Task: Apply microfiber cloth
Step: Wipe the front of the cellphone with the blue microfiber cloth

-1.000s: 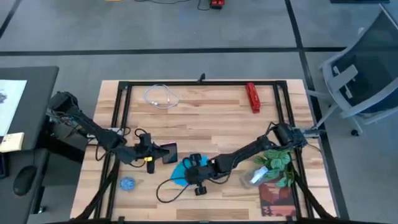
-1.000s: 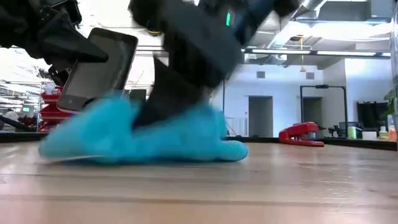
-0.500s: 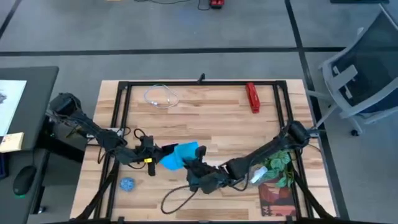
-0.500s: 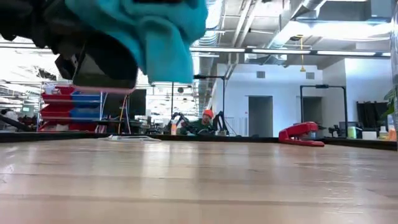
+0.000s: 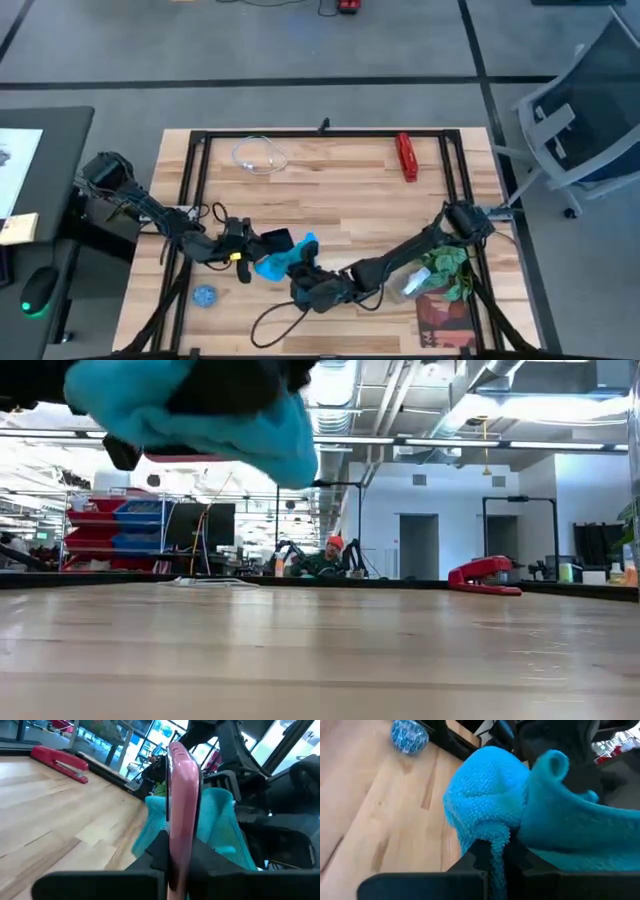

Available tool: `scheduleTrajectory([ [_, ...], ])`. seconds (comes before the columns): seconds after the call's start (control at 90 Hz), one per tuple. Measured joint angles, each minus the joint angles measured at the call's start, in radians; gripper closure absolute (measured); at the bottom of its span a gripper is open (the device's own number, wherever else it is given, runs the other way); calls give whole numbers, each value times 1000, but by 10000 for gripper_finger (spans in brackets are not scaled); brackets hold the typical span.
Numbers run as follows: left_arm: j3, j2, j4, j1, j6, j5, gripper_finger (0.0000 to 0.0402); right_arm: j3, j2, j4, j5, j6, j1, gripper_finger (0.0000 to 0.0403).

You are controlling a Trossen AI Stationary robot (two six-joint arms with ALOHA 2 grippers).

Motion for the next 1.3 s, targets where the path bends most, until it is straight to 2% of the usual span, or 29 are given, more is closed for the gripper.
scheduleTrajectory([
  [0.111, 27, 37, -1, 2, 11, -22, 391, 32, 1, -3, 112, -6, -8, 403],
  [0.211, 52, 72, 4, 2, 18, -24, 391, 41, 1, -9, 128, -6, -10, 403],
  [0.289, 61, 88, -11, 0, 34, -15, 391, 41, 1, -60, 73, 29, -14, 403],
  [0.467, 70, 78, -22, 0, 77, 13, 391, 48, -7, -278, -116, 245, -30, 403],
  [0.544, 71, 73, -23, 0, 86, 21, 391, 45, -2, -321, -200, 256, -30, 403],
  [0.611, 72, 73, -30, -1, 83, 27, 391, 43, 0, -318, -216, 234, -29, 403],
  [0.7, 77, 70, -30, -1, 65, 25, 391, 44, -15, -311, -129, 201, -15, 403],
  [0.856, 79, 69, -47, -1, 45, 18, 391, 123, -17, -303, 118, 128, 3, 403],
  [0.967, 79, 67, -33, -2, 43, 26, 391, 152, -19, -294, 149, 104, 5, 403],
  [1.067, 78, 69, -52, -2, 44, 30, 391, 148, -19, -314, 99, 115, -4, 403],
  [1.189, 75, 73, -69, -3, 49, 37, 391, 124, -25, -360, -28, 225, -28, 403],
  [1.3, 73, 74, -86, -3, 55, 37, 391, 106, -25, -407, -103, 283, -37, 403],
])
